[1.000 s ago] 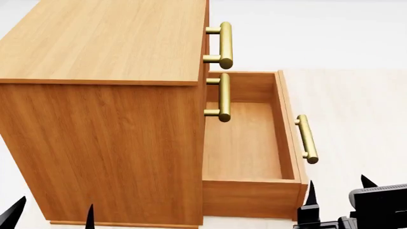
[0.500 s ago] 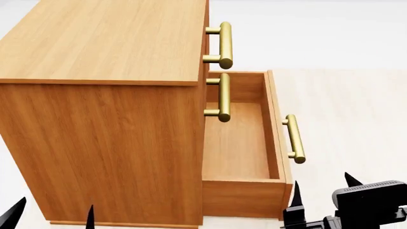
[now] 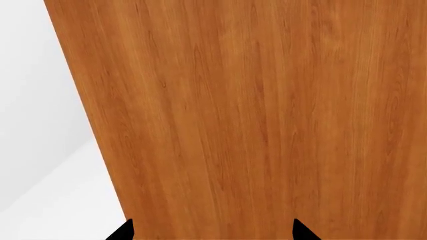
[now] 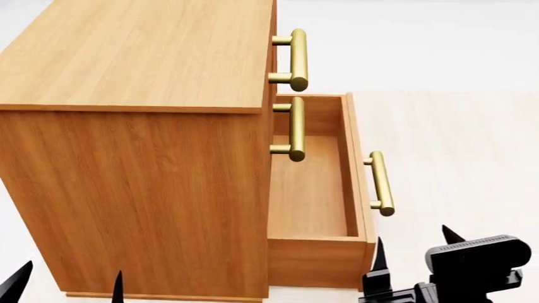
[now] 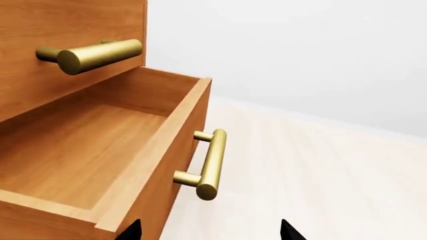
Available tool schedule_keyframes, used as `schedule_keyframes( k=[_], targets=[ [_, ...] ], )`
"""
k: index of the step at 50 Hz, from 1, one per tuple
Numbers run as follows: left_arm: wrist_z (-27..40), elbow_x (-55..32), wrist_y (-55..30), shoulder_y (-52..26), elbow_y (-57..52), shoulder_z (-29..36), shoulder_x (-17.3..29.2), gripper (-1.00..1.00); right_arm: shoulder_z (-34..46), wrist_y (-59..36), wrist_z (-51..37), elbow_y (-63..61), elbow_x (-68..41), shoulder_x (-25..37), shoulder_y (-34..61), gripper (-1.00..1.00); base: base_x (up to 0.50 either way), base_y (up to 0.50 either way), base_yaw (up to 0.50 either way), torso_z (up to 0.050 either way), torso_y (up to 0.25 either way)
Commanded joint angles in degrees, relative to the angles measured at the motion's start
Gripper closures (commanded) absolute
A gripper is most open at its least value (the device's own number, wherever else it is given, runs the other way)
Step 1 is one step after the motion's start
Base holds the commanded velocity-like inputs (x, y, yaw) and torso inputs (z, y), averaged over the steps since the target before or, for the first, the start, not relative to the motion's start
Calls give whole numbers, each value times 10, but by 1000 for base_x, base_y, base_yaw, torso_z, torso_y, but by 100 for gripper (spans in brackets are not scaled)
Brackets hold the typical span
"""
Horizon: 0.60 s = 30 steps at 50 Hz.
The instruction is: Close the bottom drawer of the cabinet.
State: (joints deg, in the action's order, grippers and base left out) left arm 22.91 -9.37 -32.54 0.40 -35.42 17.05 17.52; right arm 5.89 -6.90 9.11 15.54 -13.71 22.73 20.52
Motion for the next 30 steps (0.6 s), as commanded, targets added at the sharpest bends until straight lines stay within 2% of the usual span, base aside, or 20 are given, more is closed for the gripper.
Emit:
schedule_keyframes(
  k=[1,19,30],
  targets=[
    [-14,-4,8,-2,0,-17,-11,-100,-3,15,21,28,9,-22,1,-100,0,0,0,0,0],
    [-10,-7,10,0,-3,-16,-6,-100,13,61,29,91,17,-42,18,-100,0,0,0,0,0],
    [-7,-9,13,2,-1,-17,-5,-100,21,54,29,83,19,-46,19,-100,0,0,0,0,0]
  ],
)
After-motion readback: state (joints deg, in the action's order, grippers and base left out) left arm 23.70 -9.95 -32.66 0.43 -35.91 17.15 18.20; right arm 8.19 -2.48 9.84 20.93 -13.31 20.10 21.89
